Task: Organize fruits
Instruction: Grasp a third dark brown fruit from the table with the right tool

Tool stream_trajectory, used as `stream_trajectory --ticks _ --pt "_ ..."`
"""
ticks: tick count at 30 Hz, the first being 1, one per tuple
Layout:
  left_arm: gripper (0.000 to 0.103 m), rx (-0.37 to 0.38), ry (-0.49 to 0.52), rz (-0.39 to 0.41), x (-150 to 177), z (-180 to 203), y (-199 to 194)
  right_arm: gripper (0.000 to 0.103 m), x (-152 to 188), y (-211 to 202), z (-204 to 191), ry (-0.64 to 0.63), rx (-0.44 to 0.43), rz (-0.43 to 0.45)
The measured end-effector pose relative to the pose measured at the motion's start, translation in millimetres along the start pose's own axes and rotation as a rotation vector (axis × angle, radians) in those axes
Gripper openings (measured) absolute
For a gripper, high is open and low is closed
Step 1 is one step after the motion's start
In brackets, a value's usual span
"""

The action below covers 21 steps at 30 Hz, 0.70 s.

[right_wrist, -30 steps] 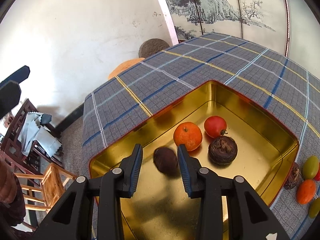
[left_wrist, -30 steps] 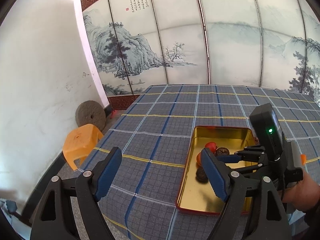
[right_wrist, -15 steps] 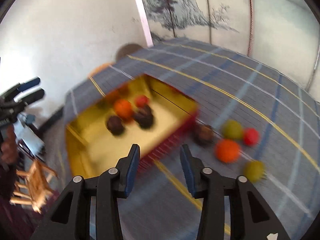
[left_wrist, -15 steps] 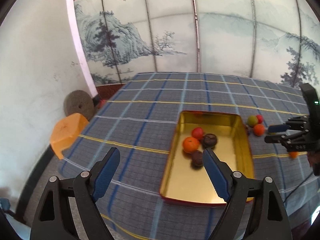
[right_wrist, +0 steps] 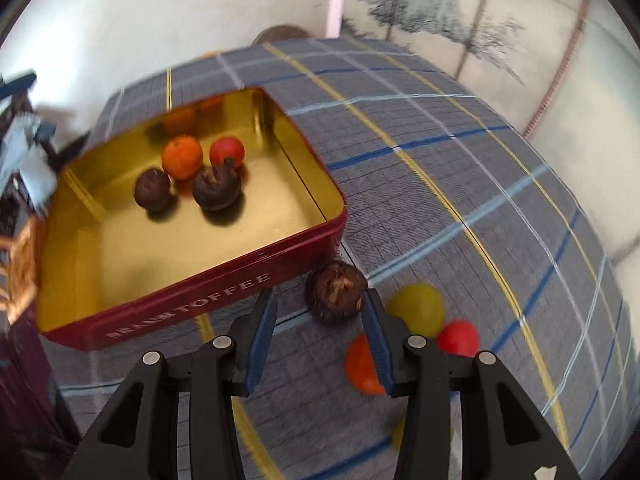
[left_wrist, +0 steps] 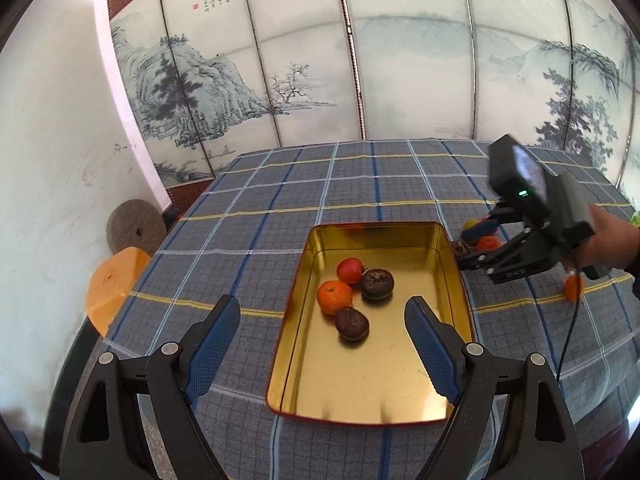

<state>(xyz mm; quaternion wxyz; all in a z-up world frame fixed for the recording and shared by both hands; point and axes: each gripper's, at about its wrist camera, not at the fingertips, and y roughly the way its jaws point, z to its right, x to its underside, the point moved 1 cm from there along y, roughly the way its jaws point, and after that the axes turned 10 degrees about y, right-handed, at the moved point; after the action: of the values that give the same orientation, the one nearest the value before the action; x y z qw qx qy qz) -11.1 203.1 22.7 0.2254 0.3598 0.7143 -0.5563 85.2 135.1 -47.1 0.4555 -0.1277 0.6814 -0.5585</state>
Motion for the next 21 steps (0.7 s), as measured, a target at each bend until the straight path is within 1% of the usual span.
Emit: stream_trajectory --ticks 3,4,5,6,9,11,13,16,17,19,21 --pt "0.085 0.006 0.013 -0.008 -8 5 7 0.042 -5 20 7 -0.001 -0.027 -0.051" --pt "0.085 0.003 0.020 -0.009 -10 7 9 0.042 -6 21 7 -0.001 -0.046 -0.044" --pt "0.085 0.001 0.026 -0.010 -12 9 11 0.039 -7 23 9 0.009 -0.068 -0.047" --pt "0.085 0.000 0.031 -0.011 -13 12 12 0.036 -9 24 10 0.015 -0.070 -0.052" --pt "0.085 0.002 0.041 -0.015 -17 19 14 0.035 -5 22 10 0.037 -0.067 -0.047" --pt "0.085 0.005 0.049 -0.014 -19 23 14 0.035 1 15 12 0.063 -0.043 -0.032" --pt "0.085 0.008 0.055 -0.019 -19 27 14 0.035 14 -4 13 0.100 -0.037 0.006" --pt "0.085 0.024 0.058 -0.031 -20 34 15 0.035 38 -46 17 0.180 -0.039 0.105" --pt "0.085 0.032 0.060 -0.034 -21 37 14 0.035 51 -69 19 0.221 -0.042 0.161" --pt "0.085 0.060 0.065 -0.037 -22 44 13 0.035 69 -97 24 0.281 -0.033 0.228" --pt "0.085 0.108 0.077 -0.036 -25 56 11 0.035 98 -129 35 0.370 0.007 0.300"
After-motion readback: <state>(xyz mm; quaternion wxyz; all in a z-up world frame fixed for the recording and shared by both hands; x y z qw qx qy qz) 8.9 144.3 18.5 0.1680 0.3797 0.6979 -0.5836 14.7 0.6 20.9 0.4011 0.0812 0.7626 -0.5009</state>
